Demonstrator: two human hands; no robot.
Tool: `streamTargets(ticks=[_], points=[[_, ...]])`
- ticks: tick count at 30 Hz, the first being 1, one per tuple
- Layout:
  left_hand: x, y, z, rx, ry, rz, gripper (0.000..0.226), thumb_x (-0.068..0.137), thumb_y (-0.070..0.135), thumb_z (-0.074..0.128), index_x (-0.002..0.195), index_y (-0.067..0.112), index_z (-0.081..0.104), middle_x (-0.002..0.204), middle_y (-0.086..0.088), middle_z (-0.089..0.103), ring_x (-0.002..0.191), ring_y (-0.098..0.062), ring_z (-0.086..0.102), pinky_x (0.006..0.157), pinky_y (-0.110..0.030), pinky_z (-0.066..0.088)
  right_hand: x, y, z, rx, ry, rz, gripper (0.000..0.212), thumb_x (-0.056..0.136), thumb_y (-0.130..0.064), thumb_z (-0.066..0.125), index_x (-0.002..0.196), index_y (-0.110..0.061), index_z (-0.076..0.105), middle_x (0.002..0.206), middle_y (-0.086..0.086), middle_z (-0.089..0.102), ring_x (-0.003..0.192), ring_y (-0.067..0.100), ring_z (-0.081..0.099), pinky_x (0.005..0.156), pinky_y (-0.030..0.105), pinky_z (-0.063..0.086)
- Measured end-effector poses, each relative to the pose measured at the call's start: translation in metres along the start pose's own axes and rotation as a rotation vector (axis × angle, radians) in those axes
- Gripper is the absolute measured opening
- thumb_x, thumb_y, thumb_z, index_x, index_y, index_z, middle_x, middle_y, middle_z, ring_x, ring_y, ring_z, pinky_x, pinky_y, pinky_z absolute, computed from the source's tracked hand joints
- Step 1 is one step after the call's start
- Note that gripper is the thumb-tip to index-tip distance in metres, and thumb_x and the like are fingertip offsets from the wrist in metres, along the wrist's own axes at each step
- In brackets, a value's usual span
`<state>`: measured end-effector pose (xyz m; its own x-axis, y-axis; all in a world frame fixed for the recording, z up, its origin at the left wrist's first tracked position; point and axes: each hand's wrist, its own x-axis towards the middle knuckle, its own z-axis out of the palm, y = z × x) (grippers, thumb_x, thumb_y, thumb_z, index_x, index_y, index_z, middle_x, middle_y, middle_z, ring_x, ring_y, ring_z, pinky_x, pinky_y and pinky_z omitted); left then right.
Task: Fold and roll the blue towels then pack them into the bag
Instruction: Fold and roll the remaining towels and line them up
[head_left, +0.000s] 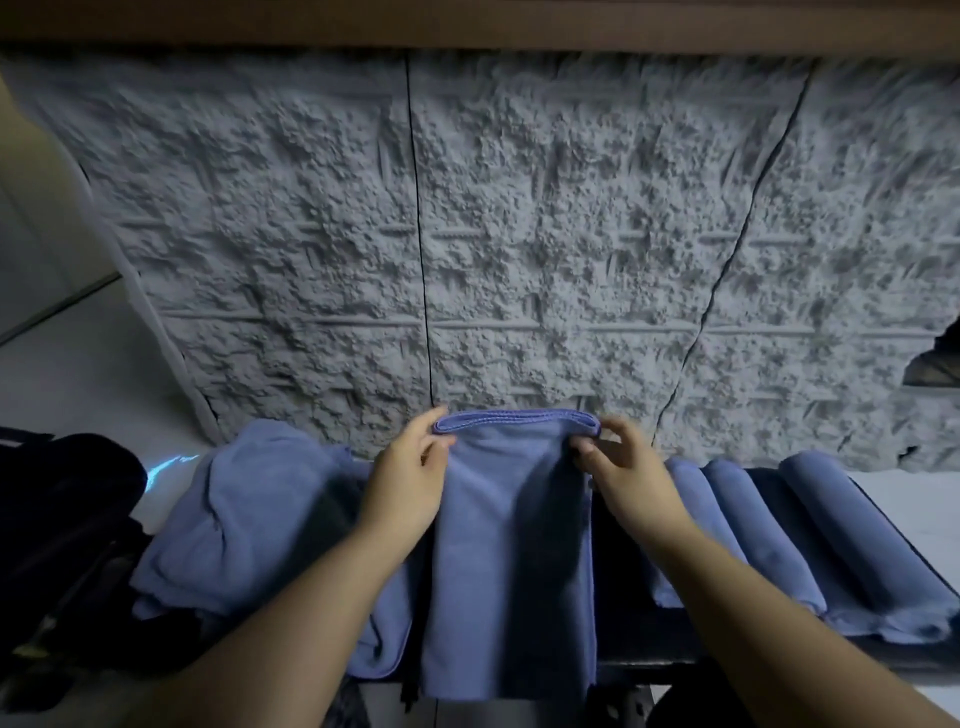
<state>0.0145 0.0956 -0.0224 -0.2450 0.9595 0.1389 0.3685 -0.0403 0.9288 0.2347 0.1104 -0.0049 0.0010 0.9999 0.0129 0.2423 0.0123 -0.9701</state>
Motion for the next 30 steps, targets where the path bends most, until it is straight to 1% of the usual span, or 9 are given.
streamTargets(ticks=[4, 6, 8, 12, 13, 17, 20, 24, 30], points=[[-0.029, -0.041, 0.012, 0.218, -0.281, -0.059, 0.062, 0.084, 0.030, 0.059, 0.140, 0.039, 0.034, 0.131, 0.003, 0.056, 0.117, -0.018, 0.056, 0.100, -0.036, 0.044, -0.009, 0.035, 0.003, -0.279, -0.217, -0.062, 0.066, 0.095, -0.012, 0.053, 0.149, -0.027, 0.017, 0.137, -0.004, 0.046, 0.129, 0.012, 0.045, 0.101, 0.027, 0.041], [-0.057, -0.056, 0.015, 0.425, -0.385, 0.037, 0.056, 0.089, 0.026, 0.059, 0.140, 0.030, 0.038, 0.138, 0.001, 0.050, 0.127, -0.017, 0.047, 0.104, -0.020, 0.034, -0.024, 0.051, 0.003, -0.468, -0.315, -0.120, 0.065, 0.096, -0.017, 0.052, 0.150, -0.027, 0.016, 0.147, -0.005, 0.040, 0.135, 0.012, 0.039, 0.104, 0.028, 0.038], [-0.081, -0.061, 0.017, 0.555, -0.520, 0.167, 0.063, 0.086, 0.048, 0.049, 0.143, 0.027, 0.034, 0.149, 0.008, 0.035, 0.139, -0.010, 0.028, 0.106, -0.009, 0.014, -0.043, 0.066, 0.004, -0.655, -0.393, -0.198, 0.062, 0.096, -0.021, 0.051, 0.150, -0.025, 0.019, 0.150, -0.006, 0.036, 0.136, 0.012, 0.035, 0.107, 0.021, 0.031], [-0.104, -0.077, 0.019, 0.889, -0.708, 0.209, 0.105, 0.061, 0.079, 0.023, 0.149, 0.029, -0.001, 0.146, 0.022, -0.017, 0.142, -0.005, -0.014, 0.109, -0.023, -0.015, -0.077, 0.086, 0.011, -0.827, -0.551, -0.296, 0.057, 0.096, -0.028, 0.047, 0.149, -0.024, 0.025, 0.156, -0.009, 0.022, 0.142, 0.006, 0.022, 0.107, 0.005, 0.009], [-0.107, -0.082, 0.021, 0.960, -0.683, 0.250, 0.110, 0.062, 0.081, 0.034, 0.150, 0.026, -0.003, 0.148, 0.018, -0.016, 0.142, -0.007, -0.012, 0.110, -0.025, -0.016, -0.080, 0.089, 0.014, -0.823, -0.557, -0.296, 0.056, 0.097, -0.030, 0.047, 0.148, -0.024, 0.027, 0.156, -0.009, 0.021, 0.142, 0.005, 0.020, 0.106, 0.004, 0.007], [-0.115, -0.094, 0.030, 1.060, -0.635, 0.339, 0.133, 0.035, 0.077, 0.073, 0.142, 0.012, 0.030, 0.135, -0.001, 0.054, 0.132, -0.018, 0.033, 0.111, -0.031, 0.007, -0.086, 0.099, 0.031, -0.884, -0.599, -0.340, 0.063, 0.096, -0.039, 0.046, 0.150, -0.019, 0.022, 0.158, -0.007, 0.015, 0.146, 0.007, 0.009, 0.110, 0.010, -0.001], [-0.116, -0.094, 0.031, 0.964, -0.675, 0.297, 0.113, 0.036, 0.061, 0.085, 0.129, 0.014, 0.041, 0.126, -0.001, 0.062, 0.124, -0.018, 0.046, 0.110, -0.029, 0.010, -0.094, 0.108, 0.040, -1.059, -0.652, -0.367, 0.082, 0.081, -0.058, 0.034, 0.150, -0.014, 0.024, 0.157, -0.004, 0.015, 0.146, 0.015, 0.012, 0.115, 0.029, -0.001], [-0.117, -0.096, 0.027, 1.000, -0.547, 0.458, 0.083, 0.052, 0.038, 0.079, 0.124, 0.022, 0.042, 0.121, 0.004, 0.065, 0.110, -0.013, 0.062, 0.110, -0.026, 0.010, -0.095, 0.113, 0.039, -1.167, -0.561, -0.396, 0.068, 0.071, -0.060, 0.033, 0.120, -0.027, 0.066, 0.127, -0.013, 0.061, 0.117, 0.007, 0.058, 0.091, 0.029, 0.050], [-0.119, -0.101, 0.025, 1.073, -0.485, 0.533, 0.100, 0.017, 0.009, 0.087, 0.112, 0.031, 0.066, 0.117, 0.006, 0.066, 0.104, -0.010, 0.065, 0.092, -0.023, 0.044, -0.099, 0.124, 0.029, -1.225, -0.485, -0.530, 0.059, 0.071, -0.036, 0.037, 0.129, -0.027, 0.047, 0.129, -0.015, 0.059, 0.116, 0.008, 0.058, 0.099, 0.038, 0.041]])
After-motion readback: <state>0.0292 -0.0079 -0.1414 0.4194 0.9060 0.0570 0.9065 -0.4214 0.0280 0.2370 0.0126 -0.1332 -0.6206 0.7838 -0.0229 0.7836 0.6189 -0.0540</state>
